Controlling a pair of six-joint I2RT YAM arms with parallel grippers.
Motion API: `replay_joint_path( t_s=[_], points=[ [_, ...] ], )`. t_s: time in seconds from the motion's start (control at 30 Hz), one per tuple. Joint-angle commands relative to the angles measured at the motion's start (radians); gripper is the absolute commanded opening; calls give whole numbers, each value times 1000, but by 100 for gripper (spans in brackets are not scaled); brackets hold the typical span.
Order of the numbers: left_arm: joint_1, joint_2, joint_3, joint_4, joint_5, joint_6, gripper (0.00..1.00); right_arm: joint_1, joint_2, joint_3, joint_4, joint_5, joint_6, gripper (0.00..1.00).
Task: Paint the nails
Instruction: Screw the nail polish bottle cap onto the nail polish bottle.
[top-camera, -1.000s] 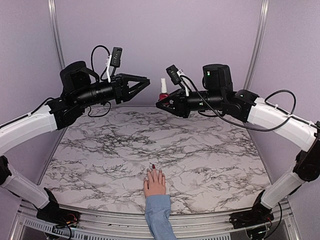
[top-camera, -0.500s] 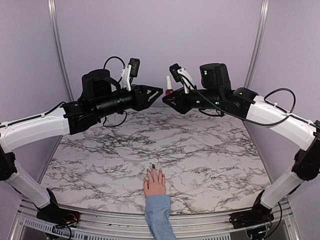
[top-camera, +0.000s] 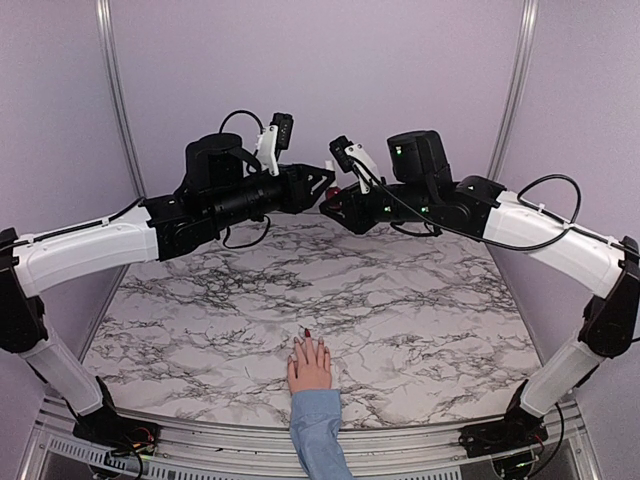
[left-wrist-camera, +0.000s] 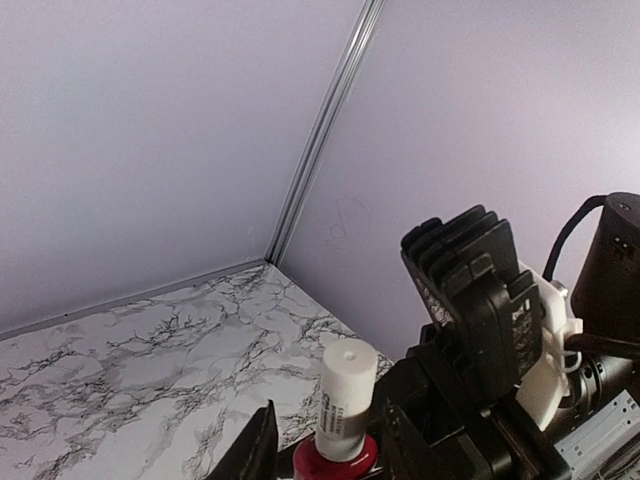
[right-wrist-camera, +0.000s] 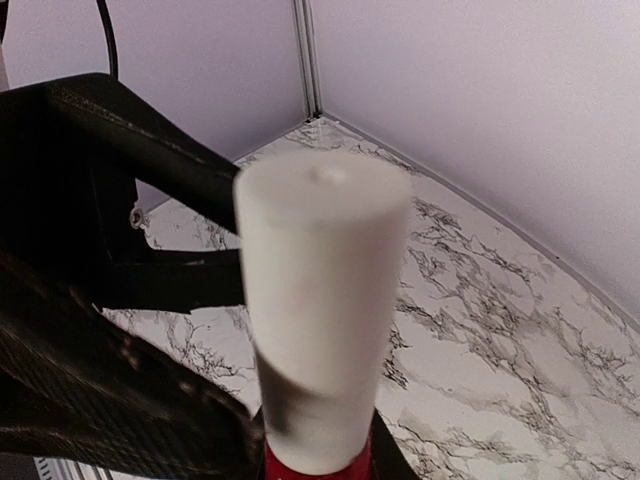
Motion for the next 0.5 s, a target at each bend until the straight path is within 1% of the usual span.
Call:
replay_joint_path(
  t_s=[0.0, 0.07, 0.13, 0.23, 0.3, 0.4, 0.47],
  points=[
    [-4, 30, 45, -11, -26, -29, 35, 16, 3, 44, 6, 8, -5, 0],
    [-4, 36, 48, -12, -27, -34, 34, 20, 5, 44, 4, 9, -7, 0],
    [-4, 43, 57, -16, -28, -36, 29, 23, 7, 45, 1, 9, -10, 0],
    [-3, 50, 65, -33, -28, -38, 15, 24, 5, 47, 1, 9, -14, 0],
    [-4, 46, 60, -36, -27, -41, 7, 24, 4, 52, 4, -3, -18, 0],
    [-4, 36, 49, -41, -14, -42, 0, 24, 11, 70, 4, -23, -16, 0],
    [-3, 27, 36, -39, 0, -40, 0, 24, 15, 83, 0, -41, -19, 0]
  ],
)
